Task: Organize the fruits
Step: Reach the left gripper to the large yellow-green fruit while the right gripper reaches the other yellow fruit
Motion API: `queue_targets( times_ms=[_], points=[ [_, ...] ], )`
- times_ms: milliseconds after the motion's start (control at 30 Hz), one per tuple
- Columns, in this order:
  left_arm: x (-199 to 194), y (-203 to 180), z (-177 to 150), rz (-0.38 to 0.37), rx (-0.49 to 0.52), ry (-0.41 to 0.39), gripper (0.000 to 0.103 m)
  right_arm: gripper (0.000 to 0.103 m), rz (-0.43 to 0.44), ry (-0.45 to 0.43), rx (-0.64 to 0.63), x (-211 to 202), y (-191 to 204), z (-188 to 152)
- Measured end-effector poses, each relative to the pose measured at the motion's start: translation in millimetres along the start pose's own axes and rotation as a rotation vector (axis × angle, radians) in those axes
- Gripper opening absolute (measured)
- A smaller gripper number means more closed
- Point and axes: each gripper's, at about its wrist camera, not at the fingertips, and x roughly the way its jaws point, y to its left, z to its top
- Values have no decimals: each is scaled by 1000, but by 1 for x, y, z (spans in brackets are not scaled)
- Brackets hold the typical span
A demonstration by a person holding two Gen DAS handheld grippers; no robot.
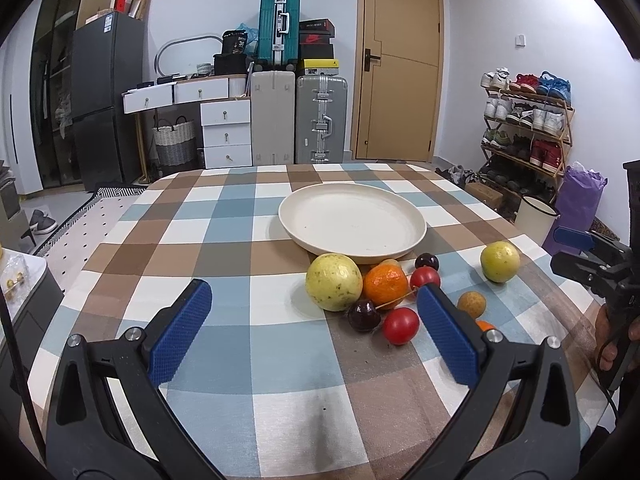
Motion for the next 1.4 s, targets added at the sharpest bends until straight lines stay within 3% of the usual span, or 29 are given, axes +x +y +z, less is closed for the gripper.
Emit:
queue_targets(
  times_ms=[267, 667, 1133, 1400],
  points=[
    [10, 8, 1, -3, -24, 44, 102, 103, -3, 43, 58, 9, -12, 3],
    [32, 8, 12, 14, -8, 85, 102, 103, -124, 128, 23, 25, -36, 14],
    [81, 14, 19, 13, -20, 213, 102, 102, -97, 296, 86, 72, -54, 15],
    [102, 13, 17, 8, -6, 256, 102, 98, -81, 332, 86, 87, -51, 11]
  ],
)
